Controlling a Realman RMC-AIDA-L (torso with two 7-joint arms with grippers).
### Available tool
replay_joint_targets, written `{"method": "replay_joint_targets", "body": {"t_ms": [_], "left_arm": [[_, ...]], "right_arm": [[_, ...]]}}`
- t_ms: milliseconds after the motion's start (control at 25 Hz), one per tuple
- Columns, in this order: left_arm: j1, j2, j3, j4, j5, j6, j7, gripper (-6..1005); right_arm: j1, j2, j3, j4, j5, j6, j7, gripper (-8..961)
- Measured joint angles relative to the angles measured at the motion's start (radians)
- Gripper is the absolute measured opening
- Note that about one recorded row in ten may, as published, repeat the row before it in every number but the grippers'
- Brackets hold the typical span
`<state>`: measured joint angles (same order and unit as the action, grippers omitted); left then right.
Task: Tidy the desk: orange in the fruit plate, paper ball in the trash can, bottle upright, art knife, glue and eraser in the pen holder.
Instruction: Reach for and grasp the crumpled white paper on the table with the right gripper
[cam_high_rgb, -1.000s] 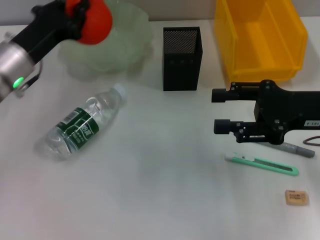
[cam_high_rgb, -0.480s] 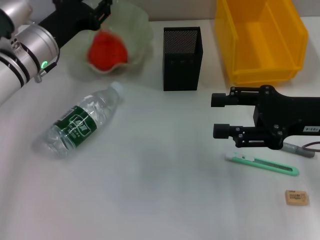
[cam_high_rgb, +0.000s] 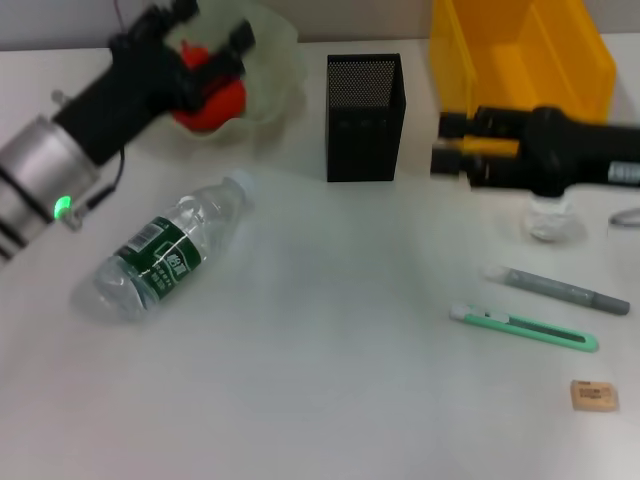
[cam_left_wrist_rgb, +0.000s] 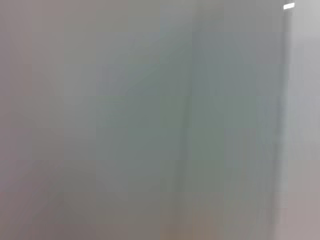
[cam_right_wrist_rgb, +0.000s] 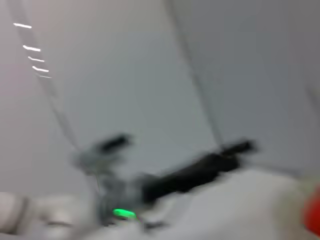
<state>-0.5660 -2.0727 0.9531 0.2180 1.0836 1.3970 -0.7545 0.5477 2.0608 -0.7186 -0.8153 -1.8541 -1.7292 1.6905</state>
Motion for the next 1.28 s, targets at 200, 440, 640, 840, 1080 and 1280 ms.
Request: {"method": "replay_joint_targets", "body": {"t_ms": [200,440,640,840,1080,1280], "left_arm": [[0.068,0.003,0.145,0.023,0.001,0.115,-0.006,806],[0.092,0.004,0.267,0.035,0.001,0.189,-0.026,806],[0.093,0.0,0.339,0.032,0.001,0.182,-0.035,806],[0.093,-0.002,0.343,0.028,0.001,0.175,-0.035,806],[0.088,-0.003,0.356,0.026,0.001,0.175,-0.037,805],[0.089,-0.005,0.356,0.024,0.001,0.173,-0.037,805]], "right_arm": [[-0.009,0.018,-0.099,-0.326,-0.18,0.084,0.339,583],[0.037,0.017,-0.174,-0.559,-0.524,0.058,0.723,578],[0.06,0.019,-0.275,-0.588,-0.783,0.04,0.89,573],[0.064,0.02,-0.325,-0.559,-0.86,0.072,0.952,568],[0.076,0.022,-0.404,-0.536,-0.946,0.138,1.01,563],[0.102,0.022,-0.439,-0.458,-0.95,0.213,1.013,558]]}}
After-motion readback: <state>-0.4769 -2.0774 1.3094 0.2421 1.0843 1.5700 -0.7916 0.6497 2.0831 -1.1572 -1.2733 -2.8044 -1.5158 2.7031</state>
